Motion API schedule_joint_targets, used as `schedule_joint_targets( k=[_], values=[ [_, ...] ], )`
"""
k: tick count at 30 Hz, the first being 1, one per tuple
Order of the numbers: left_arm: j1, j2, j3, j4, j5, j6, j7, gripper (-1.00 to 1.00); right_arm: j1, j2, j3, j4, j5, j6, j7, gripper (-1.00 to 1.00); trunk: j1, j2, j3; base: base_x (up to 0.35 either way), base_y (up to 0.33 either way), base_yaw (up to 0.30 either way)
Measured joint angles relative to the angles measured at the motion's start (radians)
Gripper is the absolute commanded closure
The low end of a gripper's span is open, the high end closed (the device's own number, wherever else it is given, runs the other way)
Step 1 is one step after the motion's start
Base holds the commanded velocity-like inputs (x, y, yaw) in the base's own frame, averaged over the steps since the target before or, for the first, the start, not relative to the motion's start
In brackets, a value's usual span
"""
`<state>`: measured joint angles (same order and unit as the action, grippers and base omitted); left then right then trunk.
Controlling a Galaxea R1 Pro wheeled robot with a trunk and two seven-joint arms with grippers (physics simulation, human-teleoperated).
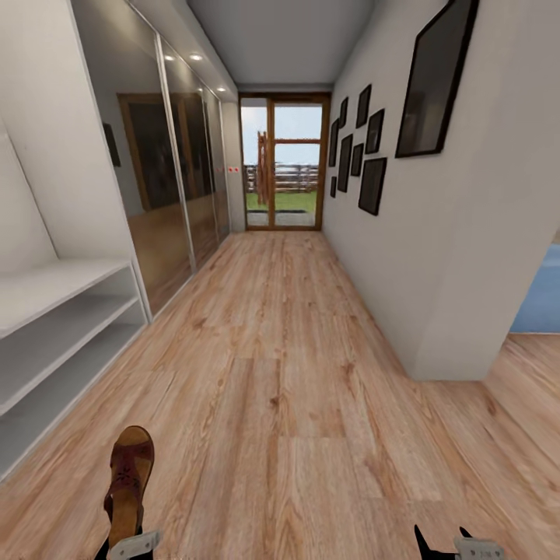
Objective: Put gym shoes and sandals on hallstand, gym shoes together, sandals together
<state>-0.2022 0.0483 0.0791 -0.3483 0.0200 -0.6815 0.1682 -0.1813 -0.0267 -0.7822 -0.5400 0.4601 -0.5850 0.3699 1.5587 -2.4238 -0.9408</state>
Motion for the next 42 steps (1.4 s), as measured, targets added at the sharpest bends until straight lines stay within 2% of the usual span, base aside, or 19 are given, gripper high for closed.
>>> schedule_joint_targets(
  k=[13, 21, 42],
  values=[
    [0.002, 0.000, -0.002, 0.002, 0.000, -0.017, -0.001, 1.00, 0.000, 0.000, -0.002, 0.000, -0.001, 0.000, 0.000, -1.00, 0.000, 0.000, 0.013, 0.000, 0.000, 0.219],
    [0.005, 0.001, -0.002, 0.017, -0.001, -0.066, -0.002, 1.00, 0.000, 0.000, -0.002, 0.000, 0.000, 0.000, 0.000, -1.00, 0.000, 0.000, 0.021, 0.000, 0.000, 0.222],
    [0.005, 0.001, -0.005, 0.032, -0.002, -0.071, -0.003, 1.00, 0.000, 0.003, 0.001, -0.001, -0.001, 0.001, 0.000, -1.00, 0.000, 0.000, 0.032, 0.000, 0.000, 0.255]
  ],
)
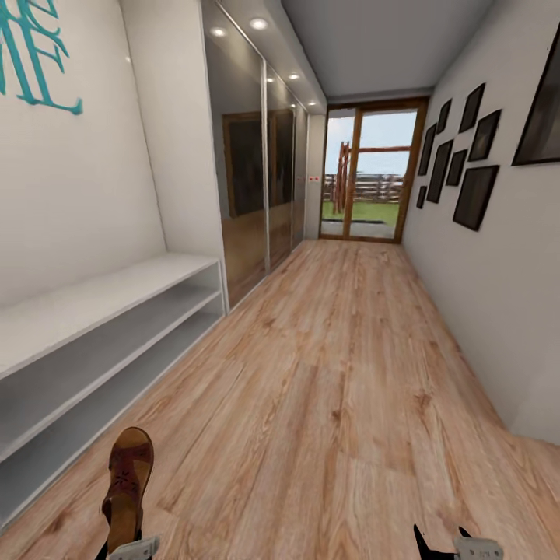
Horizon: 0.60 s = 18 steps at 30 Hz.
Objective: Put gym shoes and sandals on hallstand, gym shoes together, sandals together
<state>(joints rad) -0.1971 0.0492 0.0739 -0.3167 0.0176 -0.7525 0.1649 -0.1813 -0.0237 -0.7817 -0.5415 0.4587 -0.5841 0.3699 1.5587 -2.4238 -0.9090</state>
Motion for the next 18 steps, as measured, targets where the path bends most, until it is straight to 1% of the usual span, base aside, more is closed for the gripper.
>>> schedule_joint_targets(
  k=[15, 18],
  values=[
    [0.000, -0.001, -0.002, -0.002, -0.001, -0.001, 0.000, 1.00, 0.000, 0.000, 0.000, 0.001, 0.001, 0.000, 0.000, -1.00, 0.000, 0.000, -0.005, 0.000, 0.000, 0.279],
    [0.000, -0.001, -0.002, -0.002, -0.002, 0.000, 0.000, 1.00, 0.000, 0.000, 0.000, 0.001, 0.001, 0.001, 0.000, -1.00, -0.011, 0.021, 0.003, 0.000, 0.000, 0.279]
  ],
)
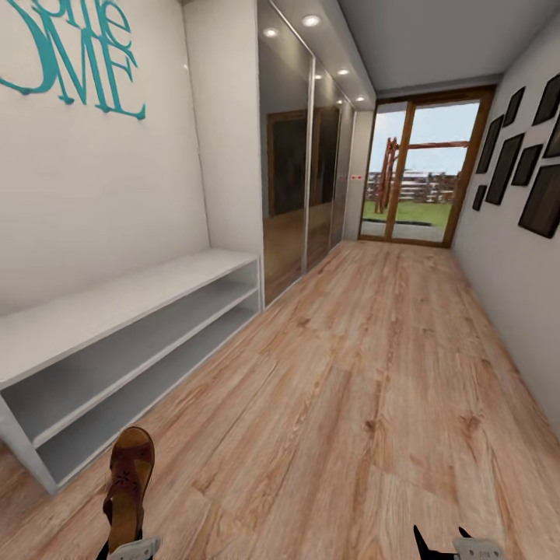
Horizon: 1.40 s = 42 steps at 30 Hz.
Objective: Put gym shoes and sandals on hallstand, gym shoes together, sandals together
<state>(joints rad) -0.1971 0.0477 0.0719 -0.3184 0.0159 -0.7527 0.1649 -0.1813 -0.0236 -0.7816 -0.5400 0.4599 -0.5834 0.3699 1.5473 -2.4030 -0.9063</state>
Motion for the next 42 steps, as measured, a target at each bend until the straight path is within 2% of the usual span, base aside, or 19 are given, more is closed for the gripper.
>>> schedule_joint_targets(
  k=[12, 25, 42],
  values=[
    [0.000, 0.000, 0.000, 0.000, 0.001, 0.000, 0.000, 1.00, 0.000, 0.000, 0.000, 0.000, 0.000, 0.000, 0.000, -1.00, -0.046, 0.084, 0.031, 0.000, 0.000, 0.279],
    [0.000, 0.001, 0.003, 0.000, 0.001, -0.001, 0.000, 1.00, 0.000, 0.000, 0.000, 0.000, 0.000, 0.000, 0.000, -1.00, -0.046, 0.084, 0.024, -0.013, 0.004, 0.279],
    [0.000, 0.001, 0.003, 0.002, 0.002, 0.000, 0.000, 1.00, 0.000, 0.000, 0.000, 0.001, 0.001, 0.000, 0.000, -1.00, -0.046, 0.084, 0.014, -0.196, 0.165, 0.277]
  ],
)
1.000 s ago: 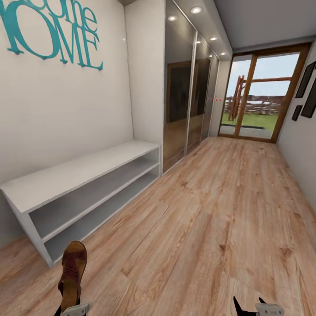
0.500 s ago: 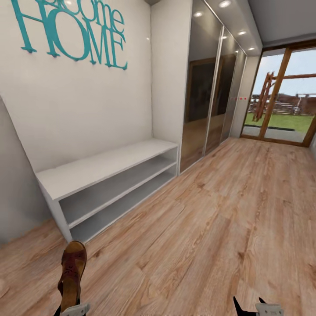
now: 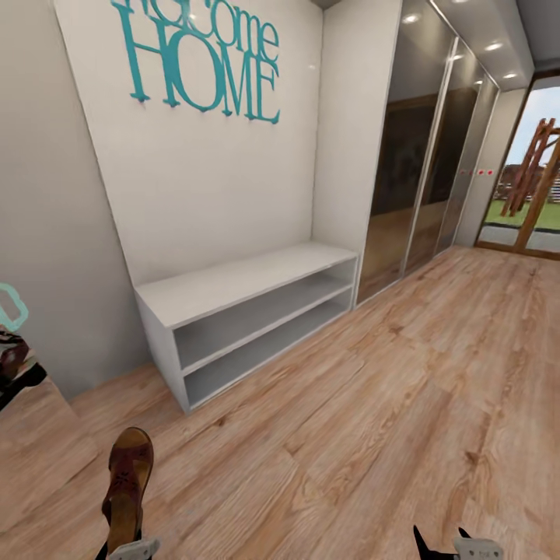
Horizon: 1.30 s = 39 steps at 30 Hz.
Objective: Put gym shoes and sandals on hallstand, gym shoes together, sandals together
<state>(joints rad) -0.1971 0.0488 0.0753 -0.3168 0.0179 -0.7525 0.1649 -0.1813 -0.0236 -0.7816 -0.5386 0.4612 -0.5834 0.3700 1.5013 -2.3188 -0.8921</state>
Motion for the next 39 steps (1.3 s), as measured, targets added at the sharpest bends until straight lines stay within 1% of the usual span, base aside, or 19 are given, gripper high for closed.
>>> schedule_joint_targets(
  k=[29, 39],
  values=[
    [0.000, 0.000, 0.000, 0.000, 0.000, 0.000, 0.000, 1.00, 0.000, 0.000, 0.000, -0.001, 0.000, 0.000, 0.000, -1.00, 0.000, 0.000, -0.019, -0.003, 0.003, 0.272],
    [0.000, 0.000, 0.000, 0.000, 0.000, 0.000, 0.000, 1.00, 0.000, 0.000, 0.000, -0.001, 0.000, 0.000, 0.000, -1.00, 0.000, 0.000, -0.029, 0.000, 0.000, 0.226]
  ],
)
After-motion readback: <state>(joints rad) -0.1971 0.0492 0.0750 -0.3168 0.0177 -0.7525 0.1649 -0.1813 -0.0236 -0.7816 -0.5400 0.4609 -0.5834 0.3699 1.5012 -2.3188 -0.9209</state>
